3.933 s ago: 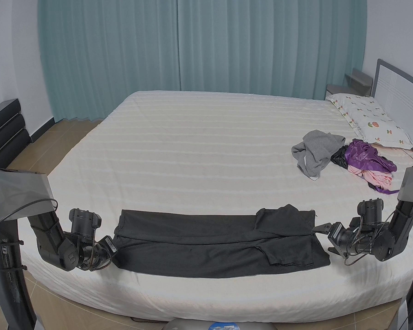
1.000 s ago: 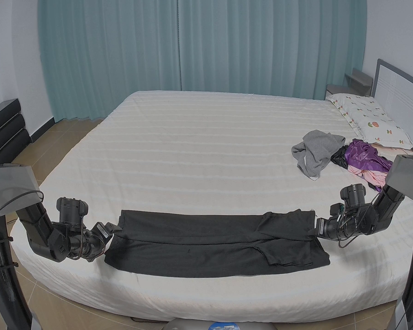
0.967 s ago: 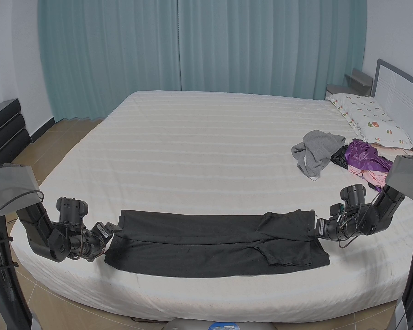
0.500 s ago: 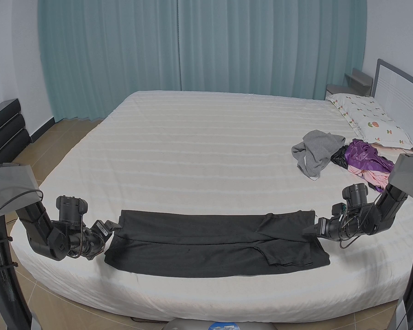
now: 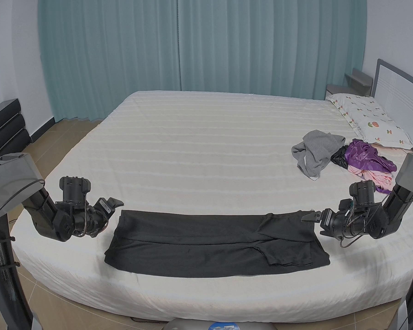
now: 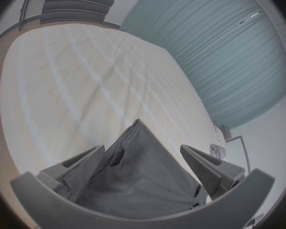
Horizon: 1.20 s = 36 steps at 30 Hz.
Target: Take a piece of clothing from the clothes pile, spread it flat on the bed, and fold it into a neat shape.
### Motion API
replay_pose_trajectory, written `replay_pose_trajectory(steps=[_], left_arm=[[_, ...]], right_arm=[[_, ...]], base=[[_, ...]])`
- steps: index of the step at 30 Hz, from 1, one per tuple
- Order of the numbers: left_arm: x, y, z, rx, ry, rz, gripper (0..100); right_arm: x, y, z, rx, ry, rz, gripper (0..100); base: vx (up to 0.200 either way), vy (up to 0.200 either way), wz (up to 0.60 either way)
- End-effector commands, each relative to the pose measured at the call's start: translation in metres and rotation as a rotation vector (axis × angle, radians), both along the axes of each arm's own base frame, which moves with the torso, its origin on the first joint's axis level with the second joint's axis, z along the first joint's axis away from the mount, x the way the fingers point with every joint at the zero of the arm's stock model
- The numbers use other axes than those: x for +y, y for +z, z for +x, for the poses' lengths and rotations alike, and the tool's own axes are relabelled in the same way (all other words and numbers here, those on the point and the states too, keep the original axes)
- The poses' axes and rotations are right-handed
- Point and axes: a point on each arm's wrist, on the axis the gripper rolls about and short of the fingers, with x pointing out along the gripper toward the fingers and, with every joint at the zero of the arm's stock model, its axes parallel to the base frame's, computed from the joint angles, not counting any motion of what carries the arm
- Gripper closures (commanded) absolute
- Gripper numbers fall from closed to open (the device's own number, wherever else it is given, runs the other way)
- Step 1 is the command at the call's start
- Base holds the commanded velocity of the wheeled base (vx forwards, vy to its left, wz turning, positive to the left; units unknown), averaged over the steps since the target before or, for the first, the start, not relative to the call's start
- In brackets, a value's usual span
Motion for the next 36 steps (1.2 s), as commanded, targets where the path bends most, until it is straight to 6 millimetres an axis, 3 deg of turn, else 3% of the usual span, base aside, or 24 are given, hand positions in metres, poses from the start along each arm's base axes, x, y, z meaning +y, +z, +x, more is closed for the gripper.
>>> replay_pose_trajectory(steps=[1,4,8,15,22,23,36], left_arm=[[-0.003,-0.015,0.048,-0.015,-0.027,0.025,0],[-0.003,-0.036,0.061,-0.007,-0.078,0.096,0],[-0.004,-0.046,0.074,-0.024,-0.097,0.119,0],[-0.007,-0.055,0.087,-0.044,-0.104,0.123,0],[-0.007,-0.058,0.088,-0.040,-0.096,0.134,0],[-0.007,-0.058,0.088,-0.040,-0.096,0.134,100],[0.003,-0.059,0.096,-0.062,0.003,0.187,100]], right_arm=[[-0.001,-0.006,-0.007,-0.010,-0.058,0.055,0],[0.000,-0.009,-0.009,-0.003,-0.055,0.056,0],[0.001,-0.010,-0.012,0.006,-0.054,0.058,0],[0.002,-0.010,-0.012,0.007,-0.052,0.061,0],[0.002,-0.011,-0.013,0.010,-0.052,0.061,0],[0.002,-0.011,-0.013,0.012,-0.052,0.061,0],[-0.007,-0.014,-0.017,0.029,-0.080,0.061,0]], base=[[0.000,0.000,0.00],[0.000,0.000,0.00],[0.000,0.000,0.00],[0.000,0.000,0.00],[0.000,0.000,0.00],[0.000,0.000,0.00],[0.000,0.000,0.00]])
